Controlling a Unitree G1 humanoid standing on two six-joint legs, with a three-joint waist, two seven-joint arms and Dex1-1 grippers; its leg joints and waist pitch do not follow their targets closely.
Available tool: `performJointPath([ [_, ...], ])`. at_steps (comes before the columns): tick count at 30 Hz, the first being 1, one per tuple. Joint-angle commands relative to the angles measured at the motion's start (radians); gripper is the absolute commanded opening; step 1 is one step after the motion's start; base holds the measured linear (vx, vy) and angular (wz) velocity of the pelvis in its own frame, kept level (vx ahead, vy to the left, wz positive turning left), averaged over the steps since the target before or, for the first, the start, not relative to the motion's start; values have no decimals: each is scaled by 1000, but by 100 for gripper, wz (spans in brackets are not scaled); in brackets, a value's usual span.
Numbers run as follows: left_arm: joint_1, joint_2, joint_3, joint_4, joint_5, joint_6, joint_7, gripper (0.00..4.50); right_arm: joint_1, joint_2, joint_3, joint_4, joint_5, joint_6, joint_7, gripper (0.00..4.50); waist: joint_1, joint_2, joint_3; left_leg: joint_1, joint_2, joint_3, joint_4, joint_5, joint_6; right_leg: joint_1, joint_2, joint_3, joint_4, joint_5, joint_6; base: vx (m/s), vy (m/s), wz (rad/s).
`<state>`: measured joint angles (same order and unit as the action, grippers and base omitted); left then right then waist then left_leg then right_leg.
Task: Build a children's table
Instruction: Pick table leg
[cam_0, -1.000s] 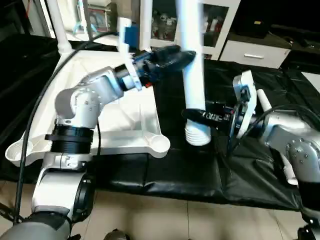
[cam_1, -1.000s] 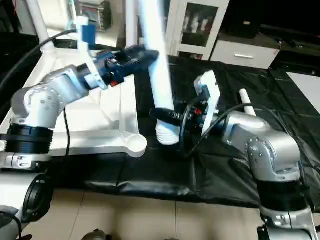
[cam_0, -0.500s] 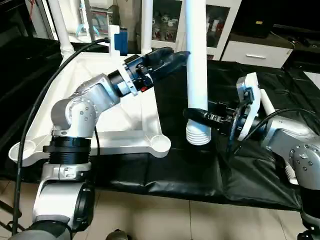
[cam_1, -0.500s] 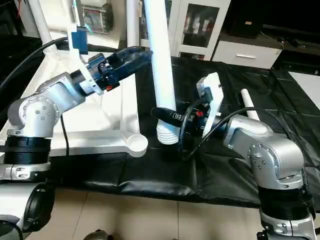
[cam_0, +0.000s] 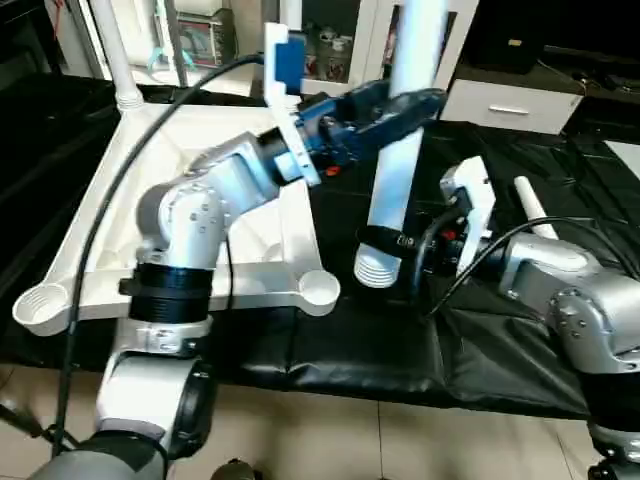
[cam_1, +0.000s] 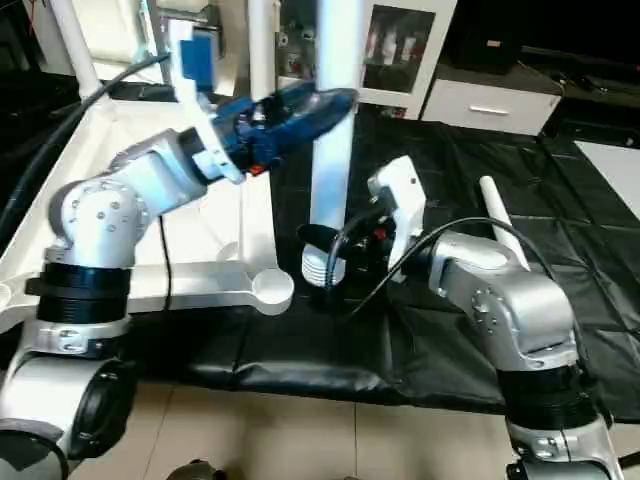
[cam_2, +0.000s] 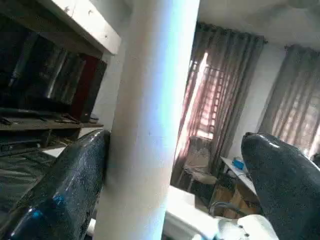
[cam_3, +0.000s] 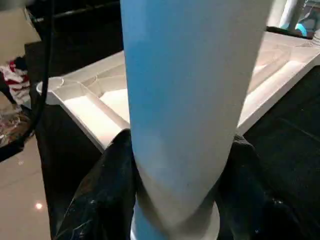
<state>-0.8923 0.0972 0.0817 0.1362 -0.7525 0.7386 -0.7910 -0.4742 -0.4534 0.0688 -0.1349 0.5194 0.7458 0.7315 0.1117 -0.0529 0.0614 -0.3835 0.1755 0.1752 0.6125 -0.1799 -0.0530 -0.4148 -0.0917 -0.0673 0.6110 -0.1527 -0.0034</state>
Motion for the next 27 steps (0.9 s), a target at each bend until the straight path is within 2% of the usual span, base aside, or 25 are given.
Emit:
performJointPath([
  [1, -41, -15, -22, -51, -24, 5, -7, 450, -15, -4, 19, 27, -23, 0, 0, 187, -1, -3, -74, 18, 46, -12, -77, -195, -26, 54, -56, 41, -71, -275, -158, 0, 0, 0],
  [6, -38, -15, -20, -46, -10, -5, 4, 450, -17, -2, 24, 32, -29, -10, 6, 186, -1, -5, -73, 17, 45, -13, -77, -194, -22, 55, -55, 40, -71, -279, -155, 0, 0, 0],
  [10, -63, 5, 24, 42, 45, -62, 67, 450, -32, 11, -3, 29, 1, -2, 8, 186, -1, -4, -74, 17, 44, -13, -78, -197, -20, 54, -54, 40, -72, -275, -151, 0, 0, 0],
  [12, -92, 68, 90, 163, 94, -134, 110, 450, -53, 7, -81, -15, 104, 42, 37, 186, 0, -3, -75, 18, 41, -14, -77, -206, -14, 56, -51, 39, -74, -286, -135, 0, 0, 0],
  [13, -93, 74, 94, 170, 96, -136, 112, 450, -54, 7, -88, -19, 113, 46, 41, 186, -2, -5, -74, 15, 41, -16, -79, -207, -13, 59, -51, 39, -74, -292, -120, 0, 0, 0],
  [15, -99, 96, 124, 191, 85, -138, 114, 450, -56, -1, -124, -40, 173, 74, 65, 186, -3, -2, -75, 19, 43, -16, -78, -197, -21, 57, -53, 39, -71, -274, -131, 0, 0, 0],
  [16, -101, 112, 138, 202, 80, -138, 111, 450, -57, -10, -142, -48, 200, 88, 78, 186, -2, 3, -76, 19, 44, -16, -77, -187, -19, 55, -52, 40, -66, -242, -144, 0, 0, 0],
  [17, -102, 140, 150, 217, 84, -143, 108, 450, -56, -24, -166, -51, 229, 102, 95, 186, -1, 3, -78, 20, 45, -16, -76, -170, -15, 56, -51, 39, -61, -204, -157, 0, 0, 0],
  [20, -103, 195, 169, 245, 90, -154, 94, 450, -51, -51, -201, -44, 260, 115, 122, 186, 2, 8, -79, 22, 45, -14, -75, -154, -11, 55, -51, 38, -55, -162, -186, 0, 0, 0],
  [24, -85, 229, 186, 215, 55, -116, 43, 450, -41, -53, -228, -27, 269, 102, 118, 186, 4, 9, -76, 24, 46, -12, -76, -177, -29, 53, -56, 39, -57, -185, -203, 0, 0, 0],
  [26, -53, 241, 179, 157, 26, -84, -6, 450, -36, -37, -241, -30, 270, 82, 104, 186, 6, 14, -73, 27, 47, -12, -79, -216, -46, 49, -57, 38, -60, -225, -204, 0, 0, 0],
  [27, -24, 249, 170, 117, 11, -62, -29, 450, -29, -26, -255, -36, 287, 76, 105, 186, 6, 13, -75, 27, 49, -13, -80, -217, -51, 51, -59, 38, -57, -221, -204, 0, 0, 0],
])
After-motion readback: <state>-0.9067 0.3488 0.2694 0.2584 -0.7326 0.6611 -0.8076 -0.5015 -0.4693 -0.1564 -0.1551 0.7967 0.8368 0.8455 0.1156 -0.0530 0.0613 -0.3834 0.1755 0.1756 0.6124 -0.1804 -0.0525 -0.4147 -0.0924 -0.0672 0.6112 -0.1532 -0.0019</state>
